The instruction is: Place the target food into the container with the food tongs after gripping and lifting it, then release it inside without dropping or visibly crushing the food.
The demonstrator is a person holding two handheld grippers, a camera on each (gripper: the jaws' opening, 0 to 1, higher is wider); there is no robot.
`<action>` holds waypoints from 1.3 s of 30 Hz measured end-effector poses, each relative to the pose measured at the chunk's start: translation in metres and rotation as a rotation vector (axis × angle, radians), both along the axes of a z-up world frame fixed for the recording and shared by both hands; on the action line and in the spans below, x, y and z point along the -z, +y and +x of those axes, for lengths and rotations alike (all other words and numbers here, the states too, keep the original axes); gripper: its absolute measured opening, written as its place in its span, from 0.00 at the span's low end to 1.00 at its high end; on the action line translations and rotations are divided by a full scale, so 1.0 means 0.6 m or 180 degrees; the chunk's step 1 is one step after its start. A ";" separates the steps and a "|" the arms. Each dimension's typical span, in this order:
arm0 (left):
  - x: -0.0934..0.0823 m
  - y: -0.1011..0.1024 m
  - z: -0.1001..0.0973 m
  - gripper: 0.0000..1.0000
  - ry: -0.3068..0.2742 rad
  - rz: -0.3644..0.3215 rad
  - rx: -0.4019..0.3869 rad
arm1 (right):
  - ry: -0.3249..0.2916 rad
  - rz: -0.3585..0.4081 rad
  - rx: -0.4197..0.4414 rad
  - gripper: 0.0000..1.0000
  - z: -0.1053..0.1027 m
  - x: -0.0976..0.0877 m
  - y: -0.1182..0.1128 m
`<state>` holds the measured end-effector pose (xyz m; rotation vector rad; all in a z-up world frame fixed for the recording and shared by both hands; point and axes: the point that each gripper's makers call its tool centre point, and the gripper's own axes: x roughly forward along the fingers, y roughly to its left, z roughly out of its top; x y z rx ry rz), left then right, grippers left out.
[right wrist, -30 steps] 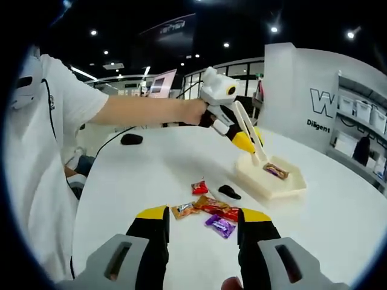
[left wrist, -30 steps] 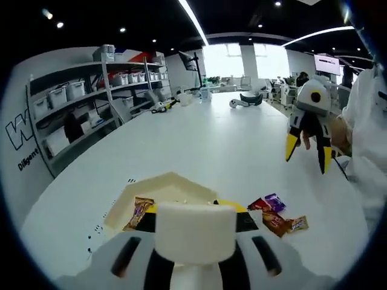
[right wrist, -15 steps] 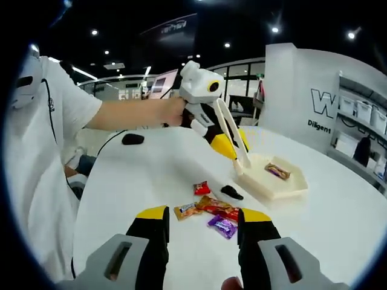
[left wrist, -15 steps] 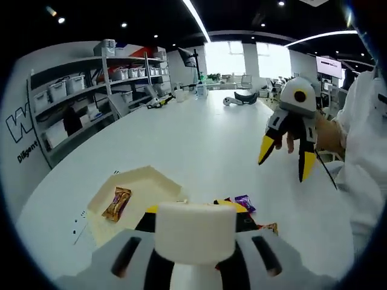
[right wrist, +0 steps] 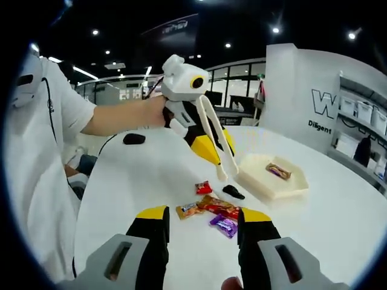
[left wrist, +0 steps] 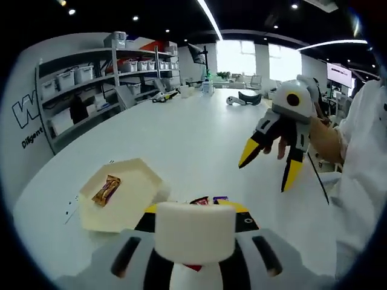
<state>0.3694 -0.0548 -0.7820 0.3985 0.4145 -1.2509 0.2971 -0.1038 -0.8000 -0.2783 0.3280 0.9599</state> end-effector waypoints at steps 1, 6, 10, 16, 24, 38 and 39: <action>0.001 0.000 -0.003 0.21 0.0012 -0.0011 -0.0015 | -0.0004 0.0005 0.0003 0.41 0.000 -0.001 -0.001; 0.008 -0.002 -0.016 0.21 0.0077 -0.0029 -0.0089 | 0.0001 0.0006 0.0014 0.41 -0.001 0.000 -0.004; 0.022 -0.004 -0.023 0.21 0.0111 0.0024 -0.0139 | 0.0007 0.0006 0.0018 0.41 -0.002 0.003 -0.004; 0.035 -0.003 -0.021 0.22 0.0171 0.0047 -0.0251 | 0.0006 0.0002 0.0019 0.41 -0.002 0.003 -0.005; 0.055 -0.005 -0.021 0.22 0.0289 0.0069 -0.0328 | 0.0017 -0.0009 0.0025 0.41 -0.002 0.006 -0.005; 0.076 -0.007 -0.017 0.22 0.0379 0.0150 -0.0453 | 0.0028 -0.0018 0.0030 0.41 -0.003 0.009 -0.004; 0.076 -0.008 -0.015 0.22 0.0388 0.0138 -0.0457 | 0.0027 -0.0018 0.0030 0.41 -0.003 0.009 -0.004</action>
